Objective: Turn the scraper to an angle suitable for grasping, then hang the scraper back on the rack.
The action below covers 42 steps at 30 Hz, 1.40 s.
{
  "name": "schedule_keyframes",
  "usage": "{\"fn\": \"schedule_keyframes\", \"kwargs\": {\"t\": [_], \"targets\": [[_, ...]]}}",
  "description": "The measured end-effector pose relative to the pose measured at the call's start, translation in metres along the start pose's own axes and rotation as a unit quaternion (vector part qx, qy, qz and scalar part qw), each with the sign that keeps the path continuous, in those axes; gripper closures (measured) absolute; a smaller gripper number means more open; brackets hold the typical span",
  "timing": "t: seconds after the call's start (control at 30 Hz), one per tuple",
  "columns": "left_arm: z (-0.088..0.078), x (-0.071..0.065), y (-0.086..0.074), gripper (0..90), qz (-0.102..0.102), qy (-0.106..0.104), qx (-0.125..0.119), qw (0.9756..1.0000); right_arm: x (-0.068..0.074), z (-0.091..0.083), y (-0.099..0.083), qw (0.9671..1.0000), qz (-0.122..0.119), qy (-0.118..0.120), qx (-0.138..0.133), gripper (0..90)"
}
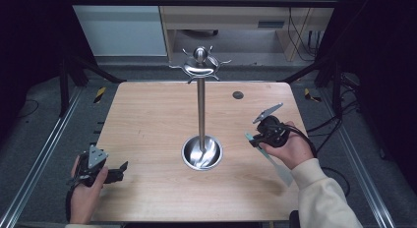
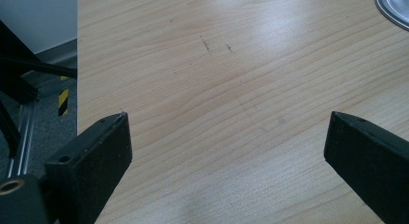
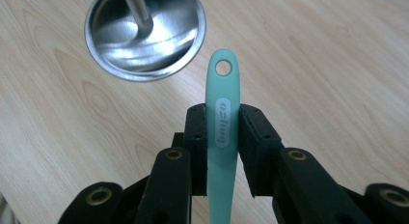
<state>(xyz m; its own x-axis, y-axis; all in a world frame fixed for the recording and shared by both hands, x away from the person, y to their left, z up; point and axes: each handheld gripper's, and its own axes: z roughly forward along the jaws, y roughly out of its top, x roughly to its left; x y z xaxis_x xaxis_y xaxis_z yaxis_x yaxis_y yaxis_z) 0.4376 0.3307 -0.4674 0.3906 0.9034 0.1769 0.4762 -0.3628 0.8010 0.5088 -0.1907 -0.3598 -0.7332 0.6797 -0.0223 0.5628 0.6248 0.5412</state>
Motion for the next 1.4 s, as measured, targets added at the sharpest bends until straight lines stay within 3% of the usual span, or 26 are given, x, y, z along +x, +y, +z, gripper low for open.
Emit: {"fn": "schedule_keyframes", "kwargs": {"t": [0.47, 0.7, 0.87, 1.0, 1.1, 1.2, 1.27, 1.33, 1.4], "targets": [[-0.003, 0.001, -0.001, 2.7, -0.003, 0.006, -0.003, 1.0000, 0.000, -0.031, 0.011, 0.9978, 0.005, 0.004, -0.066, 74.4], [-0.005, 0.005, -0.002, 2.7, -0.013, 0.009, -0.007, 0.9999, -0.002, -0.045, 0.017, 0.9929, 0.018, 0.013, -0.117, 74.4], [-0.013, 0.017, -0.007, 2.6, -0.049, 0.020, -0.020, 0.9984, -0.002, -0.048, 0.022, 0.9897, 0.023, 0.017, -0.140, 74.4], [-0.013, 0.019, -0.008, 2.6, -0.051, 0.023, -0.016, 0.9983, -0.002, -0.051, 0.028, 0.9858, 0.023, 0.021, -0.165, 74.4], [-0.013, 0.018, -0.008, 2.6, -0.048, 0.023, -0.017, 0.9985, -0.002, -0.053, 0.032, 0.9846, 0.022, 0.020, -0.172, 74.4], [-0.012, 0.018, -0.008, 2.6, -0.043, 0.026, -0.012, 0.9986, -0.003, -0.058, 0.038, 0.9807, 0.026, 0.018, -0.193, 74.4], [-0.012, 0.019, -0.009, 2.6, -0.045, 0.027, -0.010, 0.9986, -0.003, -0.062, 0.041, 0.9766, 0.030, 0.022, -0.212, 74.4], [-0.012, 0.019, -0.010, 2.6, -0.047, 0.027, -0.008, 0.9985, -0.003, -0.066, 0.043, 0.9697, 0.040, 0.027, -0.239, 74.4], [-0.013, 0.019, -0.010, 2.7, -0.047, 0.029, -0.010, 0.9984, -0.003, -0.069, 0.046, 0.9673, 0.043, 0.027, -0.248, 74.4]]}}
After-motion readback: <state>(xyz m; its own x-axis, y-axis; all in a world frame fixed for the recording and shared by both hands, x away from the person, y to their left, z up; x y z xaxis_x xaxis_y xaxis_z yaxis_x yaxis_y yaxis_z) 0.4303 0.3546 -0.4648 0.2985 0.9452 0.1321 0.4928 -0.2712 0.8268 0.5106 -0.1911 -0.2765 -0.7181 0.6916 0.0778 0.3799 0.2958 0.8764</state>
